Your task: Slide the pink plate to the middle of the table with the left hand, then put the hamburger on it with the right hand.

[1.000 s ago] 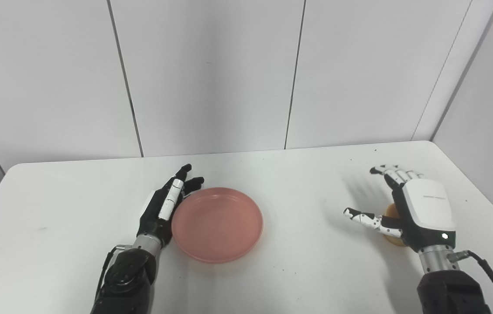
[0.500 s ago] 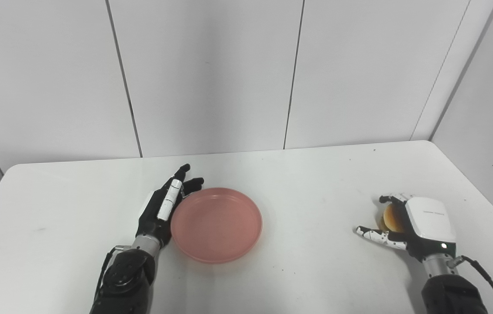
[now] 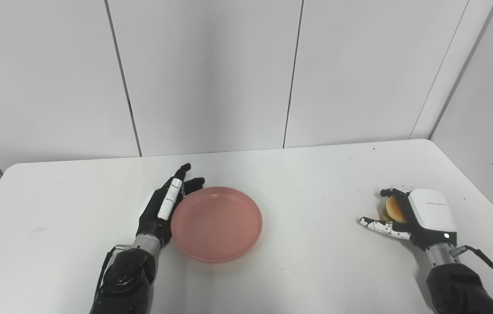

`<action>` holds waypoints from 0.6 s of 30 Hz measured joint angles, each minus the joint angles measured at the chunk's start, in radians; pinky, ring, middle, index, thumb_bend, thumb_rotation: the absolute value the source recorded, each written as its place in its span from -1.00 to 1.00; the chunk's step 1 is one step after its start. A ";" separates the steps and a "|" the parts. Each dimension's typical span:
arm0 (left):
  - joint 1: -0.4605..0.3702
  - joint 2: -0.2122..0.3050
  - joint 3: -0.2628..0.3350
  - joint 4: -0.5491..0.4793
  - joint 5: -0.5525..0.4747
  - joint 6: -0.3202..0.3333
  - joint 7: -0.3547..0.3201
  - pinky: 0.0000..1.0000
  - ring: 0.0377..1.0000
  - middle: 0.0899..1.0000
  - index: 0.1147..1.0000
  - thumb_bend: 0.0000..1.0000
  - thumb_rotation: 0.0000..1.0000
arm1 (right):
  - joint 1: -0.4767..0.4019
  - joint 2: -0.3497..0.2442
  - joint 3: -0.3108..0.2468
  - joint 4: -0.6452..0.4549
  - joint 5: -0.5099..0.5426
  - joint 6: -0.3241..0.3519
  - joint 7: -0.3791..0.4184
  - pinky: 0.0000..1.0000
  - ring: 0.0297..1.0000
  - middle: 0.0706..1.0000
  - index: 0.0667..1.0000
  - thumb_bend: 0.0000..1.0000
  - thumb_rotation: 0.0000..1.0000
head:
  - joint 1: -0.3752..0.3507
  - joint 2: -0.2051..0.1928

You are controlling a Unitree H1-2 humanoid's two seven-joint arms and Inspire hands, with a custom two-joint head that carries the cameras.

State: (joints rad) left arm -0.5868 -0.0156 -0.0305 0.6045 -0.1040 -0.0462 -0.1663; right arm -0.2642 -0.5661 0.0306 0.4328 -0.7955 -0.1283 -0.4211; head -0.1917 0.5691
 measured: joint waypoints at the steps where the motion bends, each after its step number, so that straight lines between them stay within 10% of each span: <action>1: 0.000 0.000 0.000 0.000 0.000 0.000 0.000 0.54 0.57 0.41 0.72 0.63 0.70 | -0.003 0.000 0.000 0.004 0.013 -0.022 -0.009 -0.25 -0.16 -0.09 -0.02 0.46 0.43 | 0.000 0.000; 6: 0.000 0.000 0.000 0.000 -0.001 0.000 -0.002 0.55 0.57 0.42 0.74 0.60 0.71 | -0.011 0.000 -0.001 0.012 0.065 -0.079 -0.027 -0.61 -0.56 -0.46 -0.32 0.37 0.34 | 0.002 0.003; 18: 0.000 0.000 0.001 0.000 -0.001 0.001 -0.011 0.55 0.57 0.41 0.72 0.59 0.69 | 0.010 0.001 0.008 -0.136 0.087 -0.087 0.024 -0.61 -0.56 -0.46 -0.31 0.32 0.26 | 0.006 0.005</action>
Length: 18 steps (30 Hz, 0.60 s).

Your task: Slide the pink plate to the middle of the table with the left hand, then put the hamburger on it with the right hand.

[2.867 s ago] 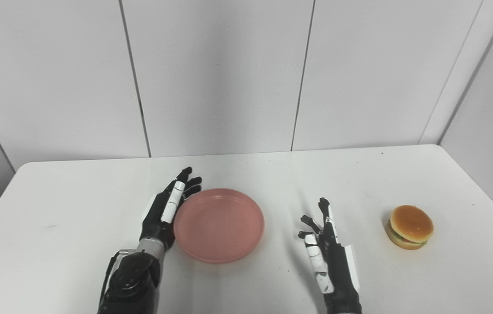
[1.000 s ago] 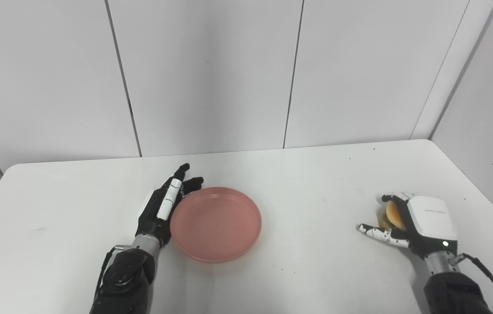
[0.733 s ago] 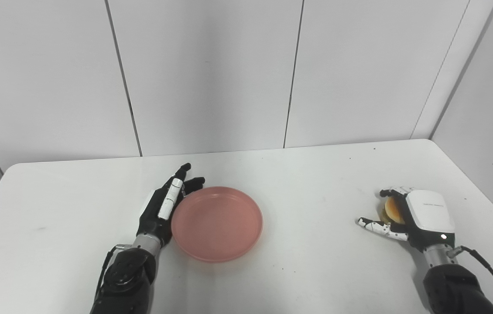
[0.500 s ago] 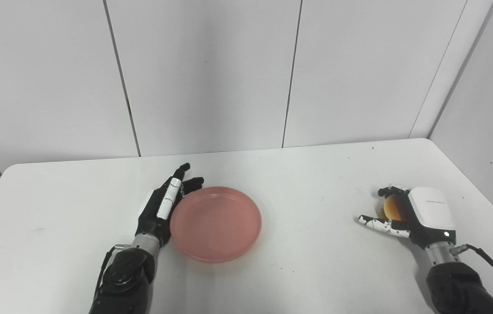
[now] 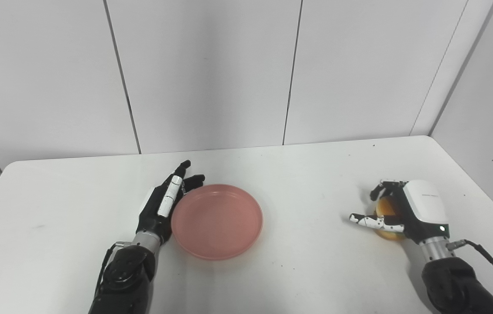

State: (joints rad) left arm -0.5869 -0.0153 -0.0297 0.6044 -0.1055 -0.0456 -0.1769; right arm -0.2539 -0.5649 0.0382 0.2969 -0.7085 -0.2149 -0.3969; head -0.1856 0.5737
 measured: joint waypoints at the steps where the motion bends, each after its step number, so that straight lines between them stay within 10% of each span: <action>1: 0.000 0.000 0.000 0.000 0.000 0.000 0.000 0.55 0.57 0.41 0.72 0.59 0.69 | 0.000 0.000 0.000 -0.009 0.000 0.000 0.001 -0.61 -0.56 -0.46 -0.31 0.32 0.26 | 0.000 0.000; 18: -0.004 -0.009 -0.002 0.006 0.000 0.000 -0.002 0.59 0.60 0.42 0.77 0.60 0.69 | -0.119 0.098 0.045 -0.354 -0.014 0.004 0.193 -0.59 -0.52 -0.42 -0.27 0.26 0.02 | 0.064 -0.015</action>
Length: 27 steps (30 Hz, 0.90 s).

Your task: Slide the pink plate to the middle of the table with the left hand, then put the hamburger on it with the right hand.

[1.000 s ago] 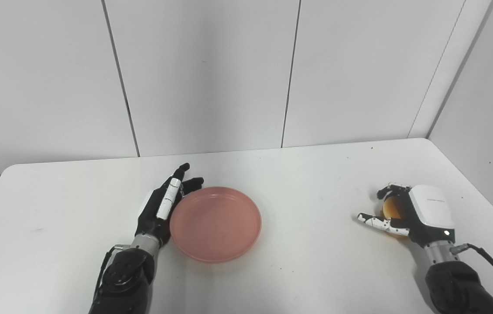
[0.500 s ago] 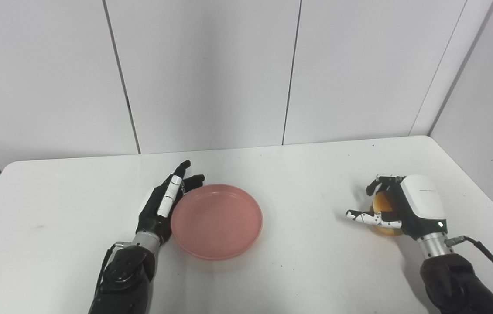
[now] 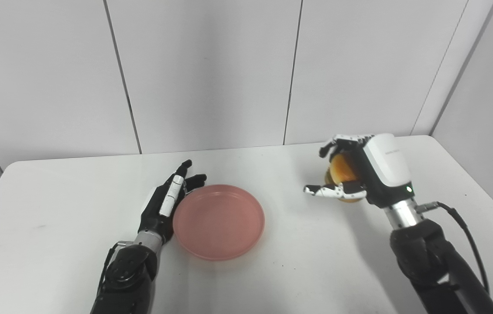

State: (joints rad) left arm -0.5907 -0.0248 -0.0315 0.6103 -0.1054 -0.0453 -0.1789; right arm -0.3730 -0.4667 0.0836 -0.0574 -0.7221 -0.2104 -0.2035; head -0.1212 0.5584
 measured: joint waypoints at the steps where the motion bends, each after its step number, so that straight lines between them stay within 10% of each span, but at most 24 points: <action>1: 0.000 -0.002 0.000 0.001 0.000 0.000 0.000 0.59 0.59 0.42 0.77 0.60 0.69 | -0.015 0.019 0.008 0.000 -0.004 0.000 0.010 -0.57 -0.50 -0.40 -0.26 0.25 -0.02 | 0.027 -0.003; 15: -0.013 -0.053 -0.012 0.033 0.031 -0.036 0.039 0.50 0.56 0.37 0.75 0.59 0.69 | -0.115 0.177 0.152 0.167 -0.072 0.000 0.062 -0.59 -0.50 -0.40 -0.30 0.20 -0.40 | 0.167 -0.017; 27: -0.031 -0.058 -0.004 0.090 0.040 -0.097 0.043 0.60 0.64 0.52 0.77 0.72 0.83 | -0.175 0.262 0.238 0.394 -0.095 -0.015 -0.012 -0.59 -0.52 -0.45 -0.31 0.09 -0.23 | 0.199 -0.029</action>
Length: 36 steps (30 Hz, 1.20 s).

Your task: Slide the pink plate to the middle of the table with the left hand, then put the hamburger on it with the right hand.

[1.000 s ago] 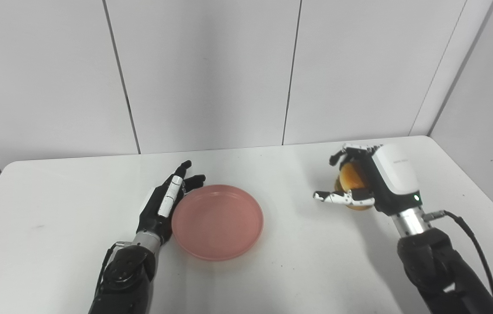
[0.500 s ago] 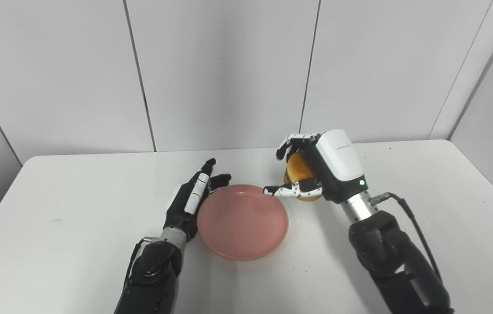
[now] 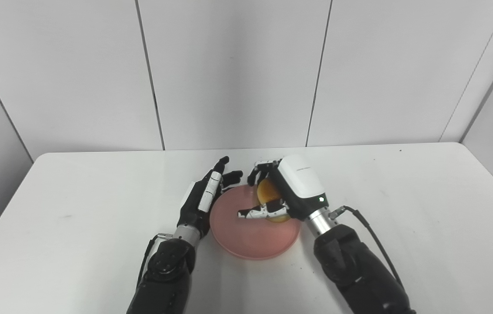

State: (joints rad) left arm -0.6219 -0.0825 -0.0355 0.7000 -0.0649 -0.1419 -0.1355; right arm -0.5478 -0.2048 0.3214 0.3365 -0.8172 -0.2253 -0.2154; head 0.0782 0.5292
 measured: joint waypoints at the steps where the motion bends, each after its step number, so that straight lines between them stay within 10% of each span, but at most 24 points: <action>1: -0.001 -0.001 0.002 0.002 -0.002 -0.001 0.000 0.60 0.64 0.54 0.76 0.71 0.85 | -0.004 0.004 0.007 0.016 0.000 -0.001 -0.004 -0.59 -0.51 -0.44 -0.30 0.07 -0.23 | 0.000 0.000; 8: -0.001 -0.003 0.010 0.003 -0.019 -0.002 -0.005 0.60 0.67 0.70 0.74 0.69 0.98 | -0.023 0.033 0.035 0.113 0.003 -0.007 -0.037 -0.47 -0.39 -0.33 -0.22 0.03 -0.14 | -0.002 0.006; 18: 0.000 -0.004 0.016 0.002 -0.028 -0.006 -0.007 0.52 0.66 0.68 0.79 0.79 1.00 | -0.031 0.033 0.071 0.176 0.012 -0.020 -0.051 -0.24 -0.11 0.02 0.19 0.16 0.90 | -0.003 0.006; 36: 0.001 -0.007 0.016 -0.008 -0.024 -0.004 0.004 0.53 0.54 0.44 0.75 0.85 1.00 | -0.015 -0.007 0.088 0.091 -0.001 -0.068 -0.110 0.25 0.42 0.50 0.53 0.53 1.00 | -0.025 0.011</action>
State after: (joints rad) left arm -0.6205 -0.0898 -0.0192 0.6919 -0.0893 -0.1456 -0.1311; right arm -0.5630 -0.2117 0.4095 0.4276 -0.8180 -0.2931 -0.3259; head 0.0537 0.5400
